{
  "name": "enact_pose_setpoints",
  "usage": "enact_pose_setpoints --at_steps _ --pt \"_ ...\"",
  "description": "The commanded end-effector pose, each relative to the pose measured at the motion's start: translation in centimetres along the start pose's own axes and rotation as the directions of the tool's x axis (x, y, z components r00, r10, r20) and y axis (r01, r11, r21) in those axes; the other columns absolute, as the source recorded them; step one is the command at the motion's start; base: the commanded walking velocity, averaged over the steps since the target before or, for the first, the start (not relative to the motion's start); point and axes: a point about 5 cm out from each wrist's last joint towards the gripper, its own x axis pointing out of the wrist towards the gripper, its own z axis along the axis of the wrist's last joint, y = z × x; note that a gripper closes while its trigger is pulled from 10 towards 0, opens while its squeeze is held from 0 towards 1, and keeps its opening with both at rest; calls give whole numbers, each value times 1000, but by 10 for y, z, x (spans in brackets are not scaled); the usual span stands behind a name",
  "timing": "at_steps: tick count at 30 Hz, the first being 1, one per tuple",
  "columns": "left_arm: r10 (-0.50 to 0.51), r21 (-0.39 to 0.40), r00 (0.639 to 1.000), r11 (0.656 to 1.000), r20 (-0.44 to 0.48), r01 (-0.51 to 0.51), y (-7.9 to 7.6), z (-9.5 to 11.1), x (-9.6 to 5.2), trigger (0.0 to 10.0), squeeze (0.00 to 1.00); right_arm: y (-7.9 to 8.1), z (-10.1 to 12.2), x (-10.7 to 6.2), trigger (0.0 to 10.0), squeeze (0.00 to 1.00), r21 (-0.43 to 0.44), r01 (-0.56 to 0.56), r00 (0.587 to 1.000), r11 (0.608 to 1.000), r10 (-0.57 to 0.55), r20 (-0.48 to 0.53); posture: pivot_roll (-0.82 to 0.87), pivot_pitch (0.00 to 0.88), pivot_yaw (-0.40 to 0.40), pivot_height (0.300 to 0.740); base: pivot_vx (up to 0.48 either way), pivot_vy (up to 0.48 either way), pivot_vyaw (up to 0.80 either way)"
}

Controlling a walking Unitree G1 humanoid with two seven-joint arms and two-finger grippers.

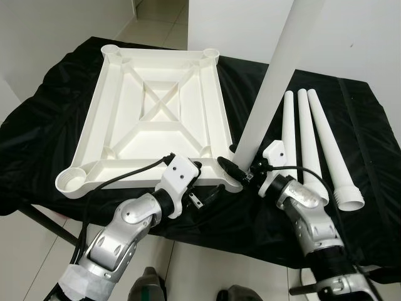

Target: Building children table

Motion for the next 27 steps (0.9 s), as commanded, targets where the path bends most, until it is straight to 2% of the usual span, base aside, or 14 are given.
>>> enact_pose_setpoints --at_steps 1,5,9,13,14,16,17,18,19,20,21,23,25,27 --pt "-45 17 999 999 -11 45 -4 -4 0 10000 0 -5 -13 -7 0 0 17 136 988 991 -134 -76 30 24 -24 740 0 0 0" --pt "-44 22 999 999 -9 44 -4 -4 0 10000 0 -1 -11 -6 0 0 37 191 980 981 -188 -58 29 23 -22 740 0 0 0" --pt "-36 50 999 998 -7 37 1 -3 3 10000 0 3 -11 -6 0 0 70 406 913 911 -403 -61 29 13 -26 740 0 0 0" --pt "-18 66 1000 998 -1 18 5 -2 3 10000 0 6 -10 -6 0 0 95 434 901 896 -430 -63 30 7 -25 740 0 0 0" --pt "-9 56 1000 998 6 9 6 -2 3 10000 0 6 -8 -6 10000 0 88 428 904 900 -425 -54 24 0 -22 740 0 0 0" --pt "-4 49 1000 999 10 3 7 -1 4 10000 0 6 -7 -5 10000 0 86 421 907 903 -418 -48 23 0 -22 740 0 0 0" --pt "-1 40 1000 999 12 0 7 -2 4 10000 0 6 -5 -4 10000 188 86 397 918 914 -395 -41 24 0 -24 740 0 0 0" --pt "-1 40 1000 999 12 0 7 -2 4 10000 0 6 -5 -4 10000 188 86 397 918 914 -395 -41 24 0 -24 740 0 0 0" --pt "-3 39 1000 999 12 2 7 -2 4 10000 0 5 -3 -4 10000 690 77 369 929 926 -367 -35 24 0 -24 740 0 0 0" --pt "-10 44 1000 999 15 9 6 -2 4 10000 0 4 -3 -3 10000 1000 83 327 945 941 -326 -31 25 0 -24 740 0 0 0" --pt "-18 38 1000 999 15 17 6 -2 4 10000 0 3 -3 -2 10000 1000 58 258 966 964 -256 -38 25 0 -24 740 0 0 0" --pt "-18 38 1000 999 15 17 6 -2 4 10000 0 3 -3 -2 10000 1000 58 258 966 964 -256 -38 25 0 -24 740 0 0 0" --pt "-27 37 1000 999 14 27 6 -3 4 10000 0 -1 -3 -1 10000 1000 -3 141 989 990 -141 -47 28 0 -29 740 0 0 0" --pt "-37 27 999 999 22 37 6 -2 4 10000 0 -6 -1 -2 10000 1000 -32 111 992 993 -112 -49 28 0 -29 740 0 0 0"
